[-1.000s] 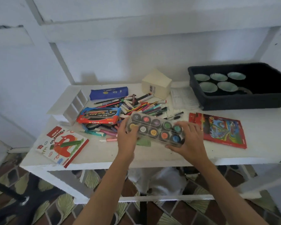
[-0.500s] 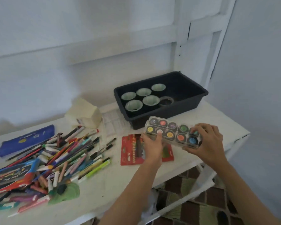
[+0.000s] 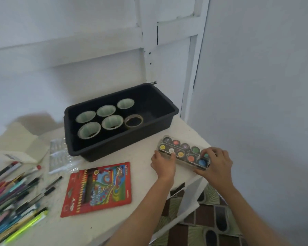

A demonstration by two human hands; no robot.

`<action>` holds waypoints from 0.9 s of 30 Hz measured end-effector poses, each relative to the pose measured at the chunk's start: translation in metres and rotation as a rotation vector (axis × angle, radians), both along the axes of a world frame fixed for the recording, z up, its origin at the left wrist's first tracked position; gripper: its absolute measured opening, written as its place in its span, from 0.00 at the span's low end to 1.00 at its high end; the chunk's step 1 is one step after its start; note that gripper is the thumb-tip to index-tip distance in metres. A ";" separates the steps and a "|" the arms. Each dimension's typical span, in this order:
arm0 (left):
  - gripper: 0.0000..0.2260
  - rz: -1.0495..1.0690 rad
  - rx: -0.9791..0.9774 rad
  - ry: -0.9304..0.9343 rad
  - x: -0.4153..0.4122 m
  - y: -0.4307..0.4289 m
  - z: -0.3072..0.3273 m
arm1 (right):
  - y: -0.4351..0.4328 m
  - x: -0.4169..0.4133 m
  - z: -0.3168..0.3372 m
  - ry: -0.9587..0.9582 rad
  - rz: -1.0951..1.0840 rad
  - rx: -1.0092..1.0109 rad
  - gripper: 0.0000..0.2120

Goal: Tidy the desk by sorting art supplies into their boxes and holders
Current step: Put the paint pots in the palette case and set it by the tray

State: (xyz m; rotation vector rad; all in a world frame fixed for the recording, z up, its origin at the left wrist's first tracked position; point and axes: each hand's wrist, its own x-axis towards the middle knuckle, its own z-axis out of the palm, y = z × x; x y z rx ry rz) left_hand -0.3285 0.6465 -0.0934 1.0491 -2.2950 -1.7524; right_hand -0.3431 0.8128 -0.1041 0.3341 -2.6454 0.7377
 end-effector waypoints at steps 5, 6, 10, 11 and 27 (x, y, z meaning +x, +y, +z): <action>0.35 -0.019 -0.074 0.016 -0.020 0.018 -0.001 | 0.006 -0.013 -0.013 -0.056 -0.068 -0.023 0.28; 0.36 -0.021 -0.066 0.033 -0.022 0.022 -0.001 | 0.007 -0.015 -0.015 -0.069 -0.079 -0.026 0.28; 0.42 0.004 -0.005 0.113 -0.031 0.033 -0.004 | 0.010 -0.021 -0.014 -0.063 -0.059 0.018 0.28; 0.42 -0.001 0.003 0.126 -0.033 0.033 -0.006 | 0.011 -0.022 -0.012 -0.056 -0.049 0.026 0.27; 0.35 -0.209 0.051 0.185 -0.076 0.021 -0.012 | 0.024 -0.043 -0.007 -0.213 0.143 -0.211 0.16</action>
